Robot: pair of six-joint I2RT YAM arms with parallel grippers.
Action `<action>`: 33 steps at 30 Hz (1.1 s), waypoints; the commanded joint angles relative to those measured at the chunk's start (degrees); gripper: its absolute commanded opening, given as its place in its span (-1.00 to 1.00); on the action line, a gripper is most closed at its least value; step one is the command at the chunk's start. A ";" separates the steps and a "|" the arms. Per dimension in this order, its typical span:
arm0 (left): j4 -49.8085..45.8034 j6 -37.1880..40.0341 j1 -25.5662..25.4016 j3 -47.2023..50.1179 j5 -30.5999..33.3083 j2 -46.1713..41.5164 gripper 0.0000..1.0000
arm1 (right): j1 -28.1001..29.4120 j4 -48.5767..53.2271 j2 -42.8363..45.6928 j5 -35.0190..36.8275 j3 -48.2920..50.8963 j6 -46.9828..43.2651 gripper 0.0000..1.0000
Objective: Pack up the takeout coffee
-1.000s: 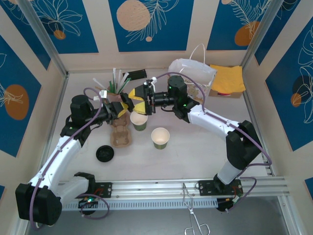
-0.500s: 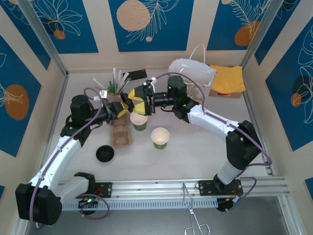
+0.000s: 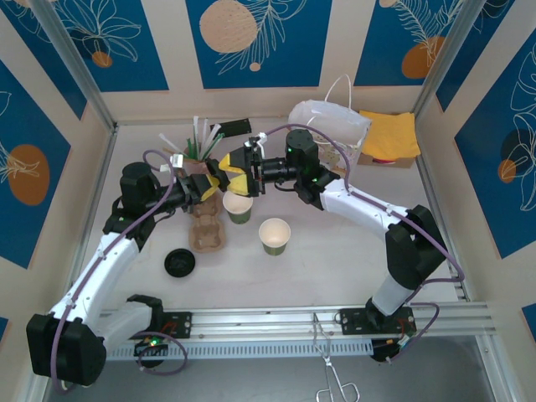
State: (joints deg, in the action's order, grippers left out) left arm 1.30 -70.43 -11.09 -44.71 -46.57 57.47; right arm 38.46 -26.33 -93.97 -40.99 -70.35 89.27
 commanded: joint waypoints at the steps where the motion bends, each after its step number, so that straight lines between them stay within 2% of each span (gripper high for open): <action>1: 0.62 0.90 0.69 0.24 -1.86 -0.13 -0.94 | 0.15 -1.36 -0.33 -1.15 -1.73 0.20 0.47; 6: 0.40 1.15 0.71 0.15 -1.77 -0.10 -0.79 | -0.30 -1.36 -0.07 -0.85 -1.33 0.26 0.47; 10: 0.22 1.26 0.66 -0.08 -1.77 0.02 -0.52 | -0.56 -0.88 0.26 -0.84 -1.29 -0.15 0.47; 25: -3.30 3.81 0.74 -1.95 -1.14 0.41 -0.46 | -1.94 0.56 1.38 -0.69 -0.40 -0.90 0.46; 33: -7.21 6.45 0.82 -4.03 -0.25 0.45 -0.34 | -2.42 0.78 1.60 -0.83 -0.32 -1.12 0.46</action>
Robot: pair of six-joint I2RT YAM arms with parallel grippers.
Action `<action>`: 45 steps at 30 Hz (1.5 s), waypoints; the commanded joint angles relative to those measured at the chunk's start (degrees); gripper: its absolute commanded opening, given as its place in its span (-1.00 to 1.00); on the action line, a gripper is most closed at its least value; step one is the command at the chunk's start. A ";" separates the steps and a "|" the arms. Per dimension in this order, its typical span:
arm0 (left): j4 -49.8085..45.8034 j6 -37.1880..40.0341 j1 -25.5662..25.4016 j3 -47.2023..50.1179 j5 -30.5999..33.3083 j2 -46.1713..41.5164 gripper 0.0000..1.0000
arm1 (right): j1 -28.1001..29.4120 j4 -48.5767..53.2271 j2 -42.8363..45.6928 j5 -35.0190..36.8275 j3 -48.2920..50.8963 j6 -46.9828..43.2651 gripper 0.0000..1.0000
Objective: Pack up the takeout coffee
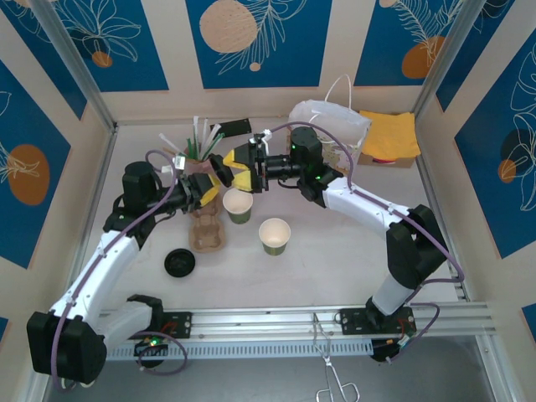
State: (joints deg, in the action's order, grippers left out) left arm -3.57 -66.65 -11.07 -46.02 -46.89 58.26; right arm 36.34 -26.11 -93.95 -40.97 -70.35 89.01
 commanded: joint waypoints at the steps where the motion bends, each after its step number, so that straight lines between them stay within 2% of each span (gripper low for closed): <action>1: -3.04 3.01 0.74 -2.99 0.36 -0.38 -0.29 | -0.38 0.67 1.57 -0.86 -0.20 -0.86 0.46; 6: -7.10 5.80 0.84 -4.85 2.03 -0.78 0.08 | -0.82 1.53 1.95 -0.78 0.08 -1.52 0.46; 8: -10.41 7.98 0.88 -6.31 3.27 -0.81 0.12 | -1.08 1.97 2.24 -0.69 0.32 -1.86 0.46; 11: -15.44 11.19 0.88 -8.83 5.60 -1.05 0.37 | -1.58 3.64 2.85 -0.69 0.39 -3.06 0.46; 12: -17.20 12.41 0.85 -9.85 6.42 -1.05 0.49 | -1.77 4.57 3.13 -0.60 0.41 -3.78 0.46; 14: -20.41 15.22 0.87 -11.57 7.61 -1.07 0.85 | -2.14 7.04 3.85 -0.23 0.50 -5.23 0.46; 16: -23.81 17.75 0.71 -13.18 9.32 -1.04 0.99 | -2.62 8.95 4.61 0.05 0.73 -6.77 0.46; 22: -31.05 22.23 0.35 -17.02 14.63 -1.03 1.00 | -4.71 14.73 7.71 0.73 2.18 -10.75 0.46; 28: -33.76 24.01 -2.39 -18.21 20.34 -1.25 1.00 | -7.52 26.15 11.82 2.31 1.81 -18.66 0.45; 38: -38.17 27.55 -18.44 -23.38 38.25 2.56 1.00 | -12.72 47.53 19.69 7.43 0.69 -32.91 0.45; 42: -37.84 28.50 -24.22 -25.00 42.81 5.02 1.00 | -14.58 55.02 23.08 10.47 0.67 -38.16 0.45; 45: -36.77 29.22 -26.76 -25.24 43.74 6.48 1.00 | -15.11 60.88 25.46 13.97 0.55 -42.43 0.45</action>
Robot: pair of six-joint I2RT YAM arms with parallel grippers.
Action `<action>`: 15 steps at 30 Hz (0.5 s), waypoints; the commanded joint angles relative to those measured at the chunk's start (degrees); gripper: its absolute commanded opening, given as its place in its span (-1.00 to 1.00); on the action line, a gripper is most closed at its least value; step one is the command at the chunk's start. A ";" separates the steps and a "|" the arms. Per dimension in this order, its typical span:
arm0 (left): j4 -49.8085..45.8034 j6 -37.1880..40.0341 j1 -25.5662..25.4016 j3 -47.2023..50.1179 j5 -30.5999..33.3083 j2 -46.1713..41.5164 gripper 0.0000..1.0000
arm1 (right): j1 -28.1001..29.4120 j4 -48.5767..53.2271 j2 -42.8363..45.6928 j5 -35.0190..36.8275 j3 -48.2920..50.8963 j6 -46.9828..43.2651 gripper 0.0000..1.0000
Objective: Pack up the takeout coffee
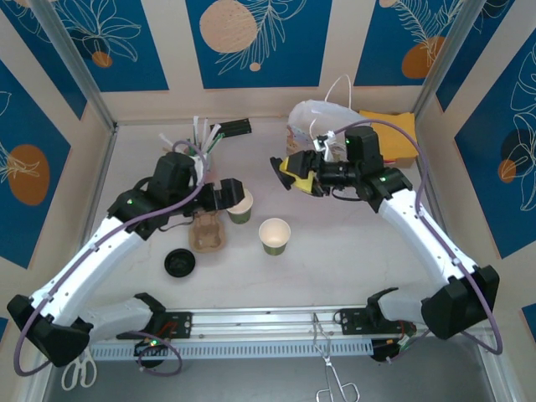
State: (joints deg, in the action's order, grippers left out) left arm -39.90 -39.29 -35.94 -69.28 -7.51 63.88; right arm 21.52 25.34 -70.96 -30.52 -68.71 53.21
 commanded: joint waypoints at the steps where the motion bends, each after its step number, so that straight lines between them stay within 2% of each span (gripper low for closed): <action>1: -0.36 1.91 -2.35 -2.11 4.56 1.12 1.00 | -0.33 11.17 3.10 4.59 -1.14 -7.81 0.44; 7: 0.59 2.17 -4.35 -1.79 5.70 1.00 1.00 | 0.17 19.92 7.41 12.38 0.04 -13.87 0.43; 10: 0.96 2.04 -5.09 -0.98 5.93 0.94 1.00 | 2.72 23.30 8.44 17.79 0.37 -16.31 0.43; 15: 0.55 2.06 -5.94 0.71 7.01 0.08 1.00 | 10.08 24.97 8.06 27.73 1.23 -17.95 0.43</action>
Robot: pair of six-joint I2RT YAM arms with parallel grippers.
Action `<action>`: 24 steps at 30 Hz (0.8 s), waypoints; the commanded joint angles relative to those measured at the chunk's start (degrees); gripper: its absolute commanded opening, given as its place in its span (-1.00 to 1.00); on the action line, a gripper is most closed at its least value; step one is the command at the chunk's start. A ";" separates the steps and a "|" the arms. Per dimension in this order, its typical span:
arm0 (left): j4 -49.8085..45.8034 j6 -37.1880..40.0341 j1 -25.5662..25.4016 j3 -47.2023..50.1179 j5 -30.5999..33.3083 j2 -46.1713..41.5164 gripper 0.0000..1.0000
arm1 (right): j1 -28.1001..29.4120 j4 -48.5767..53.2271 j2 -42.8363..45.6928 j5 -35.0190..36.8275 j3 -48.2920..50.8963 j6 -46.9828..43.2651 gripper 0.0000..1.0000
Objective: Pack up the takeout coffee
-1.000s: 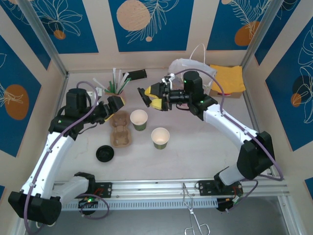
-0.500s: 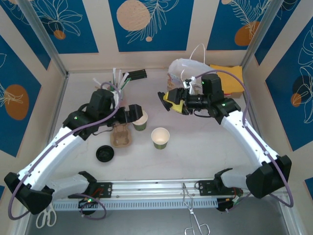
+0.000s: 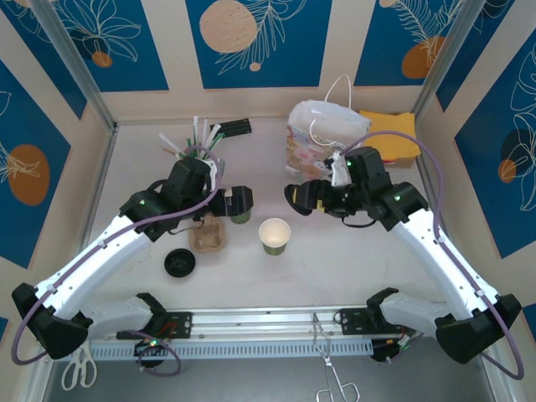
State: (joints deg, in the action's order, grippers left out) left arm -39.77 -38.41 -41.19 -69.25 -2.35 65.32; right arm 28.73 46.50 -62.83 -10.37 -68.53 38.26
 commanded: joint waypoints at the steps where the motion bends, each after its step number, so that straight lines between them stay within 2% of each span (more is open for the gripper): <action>1: 0.29 1.21 -0.78 1.09 2.18 -1.77 1.00 | 4.15 3.70 -0.39 9.28 1.29 -3.08 0.43; 15: -4.24 0.58 -0.81 4.75 6.09 -8.01 1.00 | 24.28 -2.47 -9.39 32.99 2.80 -5.85 0.46; 24: -8.39 -0.59 -0.81 5.21 9.91 -8.45 1.00 | 30.35 -7.72 -12.70 40.91 5.25 -7.89 0.46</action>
State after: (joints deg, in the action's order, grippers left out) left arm -45.43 -38.65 -41.52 -64.75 5.17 57.65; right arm 57.98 41.15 -74.43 25.58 -64.55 31.59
